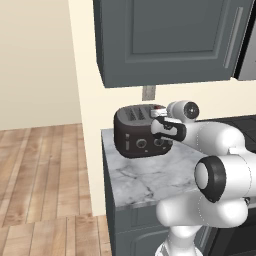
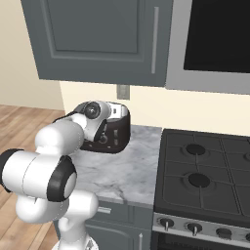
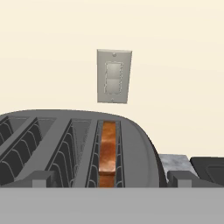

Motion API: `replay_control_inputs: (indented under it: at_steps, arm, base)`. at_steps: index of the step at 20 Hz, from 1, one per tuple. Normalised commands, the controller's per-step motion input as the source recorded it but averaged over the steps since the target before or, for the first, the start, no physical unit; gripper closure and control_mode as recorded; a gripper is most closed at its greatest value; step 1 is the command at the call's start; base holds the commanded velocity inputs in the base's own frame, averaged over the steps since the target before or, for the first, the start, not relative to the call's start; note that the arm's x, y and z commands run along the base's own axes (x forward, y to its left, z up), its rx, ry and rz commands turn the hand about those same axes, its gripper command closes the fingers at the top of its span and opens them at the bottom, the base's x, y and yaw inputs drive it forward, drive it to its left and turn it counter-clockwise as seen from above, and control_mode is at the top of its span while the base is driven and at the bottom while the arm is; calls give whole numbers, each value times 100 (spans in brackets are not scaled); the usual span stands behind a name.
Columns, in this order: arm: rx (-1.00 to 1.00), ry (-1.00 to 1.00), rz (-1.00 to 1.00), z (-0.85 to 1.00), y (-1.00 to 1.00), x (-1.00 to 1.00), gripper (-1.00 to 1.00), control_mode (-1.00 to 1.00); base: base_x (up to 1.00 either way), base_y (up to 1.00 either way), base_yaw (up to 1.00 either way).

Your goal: Start the toaster. Once the lever pops up, take the bread to the plate on the dining counter.

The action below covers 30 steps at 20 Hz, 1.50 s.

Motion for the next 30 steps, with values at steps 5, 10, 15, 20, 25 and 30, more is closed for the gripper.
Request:
replay_control_inputs:
  at_steps: [5, 10, 15, 20, 25, 30]
  arm:
    - [0, 0, 0, 0, 0, 0, -100, -100]
    - [0, 0, 0, 0, 0, 0, -100, -100]
    - [0, 0, 0, 0, 0, 0, -100, -100]
    - [0, 0, 0, 0, 0, 0, -100, -100]
    - [0, 0, 0, 0, 0, 0, -100, -100]
    - [0, 0, 0, 0, 0, 0, -100, -100]
  base:
    - [0, 0, 0]
    - [0, 0, 0]
    - [0, 0, 0]
    - [0, 0, 0]
    - [0, 0, 0]
    - [0, 0, 0]
